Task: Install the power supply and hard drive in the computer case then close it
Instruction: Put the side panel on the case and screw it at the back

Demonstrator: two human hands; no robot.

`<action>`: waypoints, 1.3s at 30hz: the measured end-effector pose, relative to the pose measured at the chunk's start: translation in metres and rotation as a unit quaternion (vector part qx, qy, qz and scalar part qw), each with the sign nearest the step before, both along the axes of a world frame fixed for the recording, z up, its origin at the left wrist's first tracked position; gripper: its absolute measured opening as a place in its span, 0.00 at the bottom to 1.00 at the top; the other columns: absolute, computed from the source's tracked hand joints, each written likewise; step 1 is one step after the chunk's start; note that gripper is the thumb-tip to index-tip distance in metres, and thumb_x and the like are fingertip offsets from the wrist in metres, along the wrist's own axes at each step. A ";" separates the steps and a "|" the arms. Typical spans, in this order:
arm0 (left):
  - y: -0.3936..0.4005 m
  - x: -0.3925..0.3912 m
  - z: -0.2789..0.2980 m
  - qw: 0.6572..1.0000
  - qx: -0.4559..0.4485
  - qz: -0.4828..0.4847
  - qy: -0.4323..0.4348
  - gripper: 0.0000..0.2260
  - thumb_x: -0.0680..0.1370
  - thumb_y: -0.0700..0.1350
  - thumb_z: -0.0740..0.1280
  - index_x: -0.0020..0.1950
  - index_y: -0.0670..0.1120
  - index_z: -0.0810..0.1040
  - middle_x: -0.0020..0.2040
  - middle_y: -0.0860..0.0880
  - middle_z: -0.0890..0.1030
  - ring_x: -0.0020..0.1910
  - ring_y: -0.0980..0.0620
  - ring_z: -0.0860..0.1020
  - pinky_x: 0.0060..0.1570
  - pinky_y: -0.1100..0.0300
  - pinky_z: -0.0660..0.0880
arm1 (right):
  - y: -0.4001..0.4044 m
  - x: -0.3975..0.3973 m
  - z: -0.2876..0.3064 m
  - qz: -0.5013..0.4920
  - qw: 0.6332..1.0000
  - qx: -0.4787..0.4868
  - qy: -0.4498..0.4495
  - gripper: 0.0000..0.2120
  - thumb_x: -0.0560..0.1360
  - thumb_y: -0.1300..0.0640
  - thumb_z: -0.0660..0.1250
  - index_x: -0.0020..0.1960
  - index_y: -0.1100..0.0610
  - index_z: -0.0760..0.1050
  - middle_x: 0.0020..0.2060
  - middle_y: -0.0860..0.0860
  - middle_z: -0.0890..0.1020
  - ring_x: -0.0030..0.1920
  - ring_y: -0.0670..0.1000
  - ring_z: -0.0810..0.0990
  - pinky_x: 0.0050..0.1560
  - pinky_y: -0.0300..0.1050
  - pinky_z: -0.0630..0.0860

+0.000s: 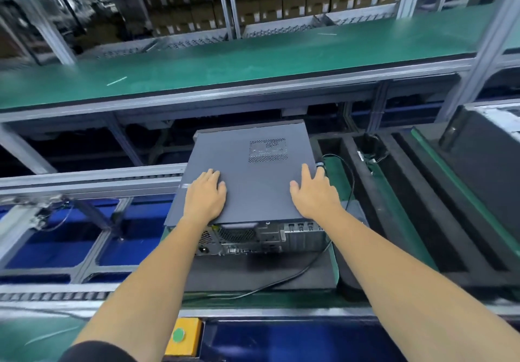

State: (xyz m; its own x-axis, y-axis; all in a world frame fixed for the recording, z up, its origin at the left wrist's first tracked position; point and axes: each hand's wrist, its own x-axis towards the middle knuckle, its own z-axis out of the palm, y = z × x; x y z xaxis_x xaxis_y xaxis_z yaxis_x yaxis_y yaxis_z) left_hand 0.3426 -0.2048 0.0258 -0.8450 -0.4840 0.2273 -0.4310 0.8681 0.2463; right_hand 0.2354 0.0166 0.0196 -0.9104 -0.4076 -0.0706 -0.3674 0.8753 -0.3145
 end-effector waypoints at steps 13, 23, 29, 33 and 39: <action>-0.020 0.047 0.002 0.962 0.138 0.234 0.029 0.17 0.79 0.51 0.53 0.58 0.39 0.68 0.54 0.37 0.78 0.52 0.38 0.75 0.51 0.49 0.68 | 0.012 0.031 0.000 -0.014 0.996 0.009 0.082 0.33 0.81 0.41 0.50 0.78 0.62 0.55 0.61 0.64 0.74 0.54 0.62 0.78 0.43 0.49 0.66; -0.026 0.041 -0.007 0.967 0.088 0.230 0.074 0.22 0.79 0.58 0.50 0.44 0.41 0.73 0.42 0.42 0.77 0.41 0.42 0.72 0.44 0.52 0.64 | 0.009 0.034 -0.005 -0.046 0.988 0.012 0.144 0.26 0.81 0.47 0.53 0.71 0.63 0.68 0.43 0.63 0.79 0.42 0.62 0.77 0.39 0.50 0.68; -0.025 0.042 -0.006 0.962 0.085 0.244 0.083 0.23 0.79 0.58 0.50 0.36 0.42 0.71 0.35 0.45 0.72 0.36 0.44 0.70 0.40 0.53 0.65 | 0.007 0.040 -0.001 -0.049 0.986 0.002 0.162 0.14 0.80 0.50 0.55 0.44 0.61 0.65 0.28 0.55 0.67 0.31 0.58 0.68 0.33 0.48 0.60; -0.025 0.047 -0.004 0.965 0.111 0.226 0.077 0.24 0.79 0.57 0.49 0.40 0.40 0.75 0.42 0.41 0.80 0.39 0.43 0.73 0.42 0.52 0.68 | 0.006 0.045 0.002 -0.061 0.985 -0.004 0.159 0.17 0.81 0.48 0.51 0.49 0.63 0.68 0.37 0.62 0.78 0.34 0.59 0.70 0.35 0.49 0.63; -0.025 0.065 -0.016 0.970 0.110 0.181 0.120 0.26 0.78 0.61 0.49 0.46 0.40 0.74 0.45 0.42 0.79 0.42 0.42 0.74 0.45 0.50 0.68 | 0.008 0.053 -0.001 -0.071 0.990 0.001 0.125 0.26 0.82 0.45 0.50 0.71 0.62 0.64 0.49 0.64 0.76 0.42 0.62 0.74 0.40 0.50 0.66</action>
State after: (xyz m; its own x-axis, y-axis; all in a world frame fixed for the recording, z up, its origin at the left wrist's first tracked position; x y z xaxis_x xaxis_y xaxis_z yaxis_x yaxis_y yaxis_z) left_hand 0.4079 -0.2299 0.0095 -0.5453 -0.7987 0.2544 -0.6052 0.5851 0.5398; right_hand 0.2881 0.0248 0.0190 -0.9476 -0.2751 0.1625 -0.3072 0.9242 -0.2268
